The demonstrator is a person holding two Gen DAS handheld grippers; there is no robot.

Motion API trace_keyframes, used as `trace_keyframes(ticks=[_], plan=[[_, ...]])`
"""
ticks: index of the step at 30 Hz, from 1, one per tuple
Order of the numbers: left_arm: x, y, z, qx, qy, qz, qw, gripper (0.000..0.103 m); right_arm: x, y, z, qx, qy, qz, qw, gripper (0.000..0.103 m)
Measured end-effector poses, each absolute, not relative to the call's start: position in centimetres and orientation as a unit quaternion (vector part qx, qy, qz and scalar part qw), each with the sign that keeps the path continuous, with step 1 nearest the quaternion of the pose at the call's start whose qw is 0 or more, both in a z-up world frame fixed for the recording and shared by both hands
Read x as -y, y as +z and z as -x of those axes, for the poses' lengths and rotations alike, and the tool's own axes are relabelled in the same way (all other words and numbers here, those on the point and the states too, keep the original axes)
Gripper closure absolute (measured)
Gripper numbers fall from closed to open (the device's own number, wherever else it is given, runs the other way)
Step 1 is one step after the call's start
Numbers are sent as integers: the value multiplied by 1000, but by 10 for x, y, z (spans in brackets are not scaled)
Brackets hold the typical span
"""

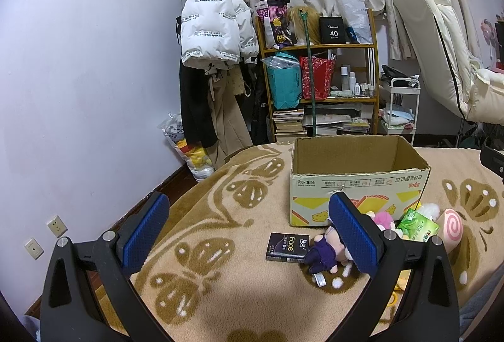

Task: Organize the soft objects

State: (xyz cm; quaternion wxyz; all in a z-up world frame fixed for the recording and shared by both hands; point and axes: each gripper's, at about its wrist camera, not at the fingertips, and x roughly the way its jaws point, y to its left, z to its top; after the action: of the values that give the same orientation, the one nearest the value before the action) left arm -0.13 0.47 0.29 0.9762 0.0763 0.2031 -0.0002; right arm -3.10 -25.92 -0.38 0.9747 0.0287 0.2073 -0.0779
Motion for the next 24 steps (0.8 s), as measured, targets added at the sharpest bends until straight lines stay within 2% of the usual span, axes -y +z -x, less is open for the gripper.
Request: trace_keyframes(ticks=[24], plan=[[-4,1,1,-205,-4,-80,976,3,259,-4,31,-208,-78,-28,975,0]])
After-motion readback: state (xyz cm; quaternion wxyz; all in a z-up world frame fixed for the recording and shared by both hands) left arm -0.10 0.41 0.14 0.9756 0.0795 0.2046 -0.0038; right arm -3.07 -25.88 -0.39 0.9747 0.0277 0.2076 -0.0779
